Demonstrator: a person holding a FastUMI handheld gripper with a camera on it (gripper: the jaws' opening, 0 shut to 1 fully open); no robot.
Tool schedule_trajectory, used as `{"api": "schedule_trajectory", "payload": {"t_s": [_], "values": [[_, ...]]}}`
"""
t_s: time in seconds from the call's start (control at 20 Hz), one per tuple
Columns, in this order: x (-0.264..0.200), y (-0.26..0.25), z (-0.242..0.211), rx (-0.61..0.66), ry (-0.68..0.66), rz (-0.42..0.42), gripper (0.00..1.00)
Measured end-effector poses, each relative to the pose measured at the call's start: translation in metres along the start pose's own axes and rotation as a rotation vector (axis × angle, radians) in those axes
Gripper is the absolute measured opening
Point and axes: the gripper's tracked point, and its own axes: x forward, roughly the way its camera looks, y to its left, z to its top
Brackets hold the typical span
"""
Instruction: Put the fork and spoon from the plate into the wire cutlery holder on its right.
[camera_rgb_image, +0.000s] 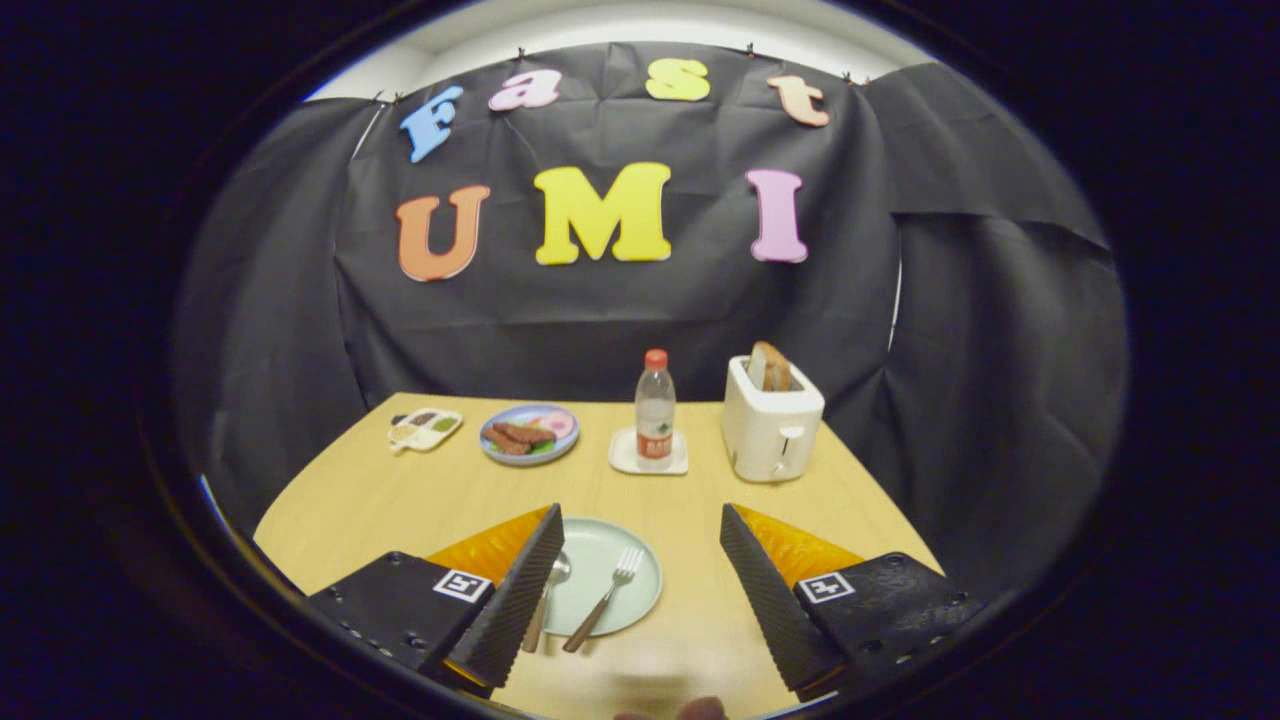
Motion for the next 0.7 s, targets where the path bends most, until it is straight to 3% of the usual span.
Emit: {"api": "schedule_trajectory", "payload": {"t_s": [0.4,0.45,0.5,0.7], "values": [[0.065,0.029,-0.105,-0.038,0.303,-0.017,0.95],[0.070,0.031,-0.112,-0.032,0.327,-0.016,0.92],[0.075,0.032,-0.119,-0.028,0.352,-0.019,0.82],[0.101,0.038,-0.137,-0.024,0.412,-0.022,0.72]]}}
